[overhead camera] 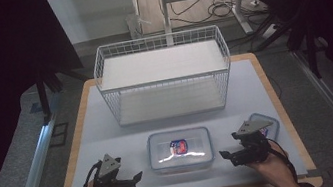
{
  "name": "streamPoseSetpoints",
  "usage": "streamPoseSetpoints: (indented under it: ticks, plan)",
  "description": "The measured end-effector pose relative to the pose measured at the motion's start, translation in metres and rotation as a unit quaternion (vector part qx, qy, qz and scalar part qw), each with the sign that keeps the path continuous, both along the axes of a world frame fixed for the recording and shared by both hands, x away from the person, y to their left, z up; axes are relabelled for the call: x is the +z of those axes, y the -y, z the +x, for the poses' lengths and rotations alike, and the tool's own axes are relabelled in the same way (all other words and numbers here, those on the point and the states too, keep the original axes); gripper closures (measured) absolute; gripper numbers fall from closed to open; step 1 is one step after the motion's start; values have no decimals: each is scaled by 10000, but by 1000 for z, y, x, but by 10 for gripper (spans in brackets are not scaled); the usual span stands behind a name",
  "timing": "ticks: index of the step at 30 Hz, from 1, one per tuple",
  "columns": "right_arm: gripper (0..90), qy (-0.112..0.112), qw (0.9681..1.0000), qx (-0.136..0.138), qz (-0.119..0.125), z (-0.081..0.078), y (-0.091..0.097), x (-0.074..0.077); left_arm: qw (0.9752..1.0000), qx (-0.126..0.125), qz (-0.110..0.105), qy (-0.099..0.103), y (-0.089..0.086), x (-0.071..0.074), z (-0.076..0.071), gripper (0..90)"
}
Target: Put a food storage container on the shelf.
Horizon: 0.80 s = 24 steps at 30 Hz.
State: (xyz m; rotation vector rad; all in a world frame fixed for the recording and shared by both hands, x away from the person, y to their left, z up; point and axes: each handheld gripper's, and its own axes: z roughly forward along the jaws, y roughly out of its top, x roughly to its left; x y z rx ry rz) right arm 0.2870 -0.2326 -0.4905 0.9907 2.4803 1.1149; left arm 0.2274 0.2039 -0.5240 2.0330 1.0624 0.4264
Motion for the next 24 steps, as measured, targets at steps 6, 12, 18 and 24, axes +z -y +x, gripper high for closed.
streamPoseSetpoints:
  ticks: [6,12,18,24]
  plan:
    - [128,15,9998,-125,151,1,1,2,9998,41,-218,14,-3,1,2,66]
    - [91,-13,9998,-31,176,0,-1,3,9998,-31,-168,-128,2,5,4,61]
    - [76,-51,9995,136,294,0,-8,10,9993,-171,-212,-244,8,14,11,54]
    - [20,-545,9958,213,699,6,-15,14,9946,-464,-682,-627,18,25,26,30]
